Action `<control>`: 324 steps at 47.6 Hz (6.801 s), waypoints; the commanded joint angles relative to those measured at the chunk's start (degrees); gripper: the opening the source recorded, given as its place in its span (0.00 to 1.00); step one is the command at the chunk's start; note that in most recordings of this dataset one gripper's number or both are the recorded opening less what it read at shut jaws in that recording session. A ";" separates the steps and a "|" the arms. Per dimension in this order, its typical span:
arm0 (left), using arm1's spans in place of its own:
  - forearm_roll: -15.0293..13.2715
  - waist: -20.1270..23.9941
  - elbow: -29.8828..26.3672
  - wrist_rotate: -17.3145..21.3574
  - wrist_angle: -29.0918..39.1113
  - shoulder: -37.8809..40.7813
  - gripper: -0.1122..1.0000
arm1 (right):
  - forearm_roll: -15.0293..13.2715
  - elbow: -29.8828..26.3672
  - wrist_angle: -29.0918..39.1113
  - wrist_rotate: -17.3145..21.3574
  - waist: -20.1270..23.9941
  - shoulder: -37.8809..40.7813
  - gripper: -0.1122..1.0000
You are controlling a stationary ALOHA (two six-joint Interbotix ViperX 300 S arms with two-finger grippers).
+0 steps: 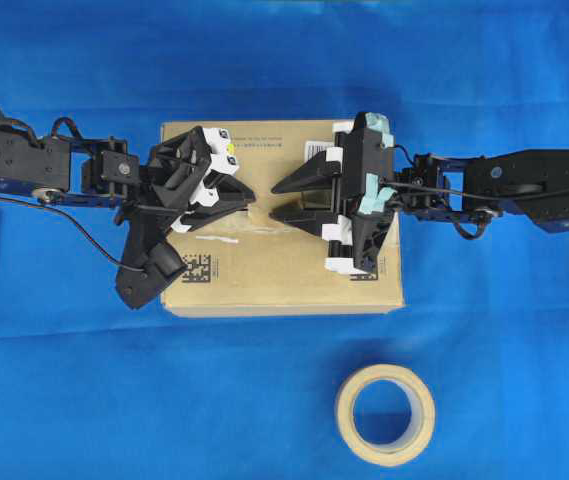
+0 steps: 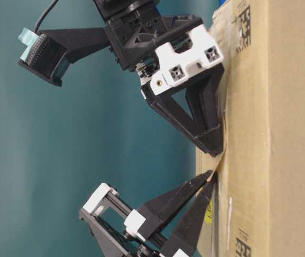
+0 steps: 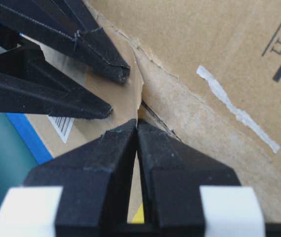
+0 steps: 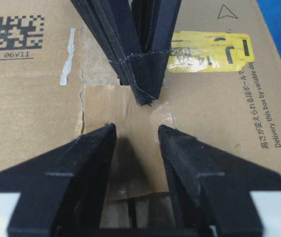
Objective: Apply tape along the seams of the closed cardboard box to seal it securely.
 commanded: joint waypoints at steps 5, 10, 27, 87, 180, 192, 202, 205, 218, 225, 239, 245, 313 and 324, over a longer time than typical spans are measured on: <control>0.18 0.09 -1.49 0.09 0.35 -0.26 0.12 | 0.18 -1.05 0.26 0.44 0.18 -0.44 0.50; 0.18 0.09 -2.20 0.09 2.29 -0.18 0.12 | 0.18 -1.05 0.26 0.44 0.18 -0.44 0.50; 0.26 0.09 -4.57 -0.09 8.88 -0.18 0.55 | 0.18 -1.14 0.26 0.53 0.18 -0.44 0.50; 2.64 1.05 -9.14 0.35 24.26 -0.18 0.67 | 0.09 -0.88 0.79 0.35 0.18 -0.44 0.50; -0.09 -2.11 2.81 -56.87 -17.23 -2.90 0.10 | -0.09 -2.29 -4.92 -0.18 -2.29 -2.20 0.10; -0.26 -0.70 2.20 -56.87 -19.34 1.23 0.10 | -0.62 -4.75 -3.87 -0.18 -1.32 1.23 0.10; -0.35 -0.26 1.93 -56.95 -19.60 3.08 0.10 | -0.62 -5.01 -3.78 -0.18 -0.88 2.29 0.10; -0.35 -0.26 1.85 -56.95 -19.60 3.60 0.10 | -0.62 -5.01 -3.60 -0.09 -0.79 2.64 0.10; -0.35 0.44 2.72 -56.95 -19.07 4.13 0.10 | -0.44 -3.78 -2.72 0.44 -0.70 2.90 0.10; -0.35 0.79 4.48 -56.87 -18.90 2.90 0.10 | 0.09 -2.20 -2.64 0.44 -0.70 2.11 0.10; -0.35 1.32 8.70 -56.87 -18.90 -0.44 0.10 | 0.88 1.49 -2.64 0.53 -0.79 -0.35 0.10; -0.35 1.49 10.46 -56.87 -18.98 -1.85 0.10 | 0.88 2.90 -2.55 0.53 -0.79 -2.02 0.10; -0.35 -3.96 3.87 -56.95 -20.83 3.34 0.10 | -0.09 -5.45 -1.76 0.35 2.11 3.43 0.10; -1.76 -4.39 5.98 -57.04 -20.57 2.64 0.10 | 0.35 -4.39 -0.97 0.44 3.16 3.25 0.10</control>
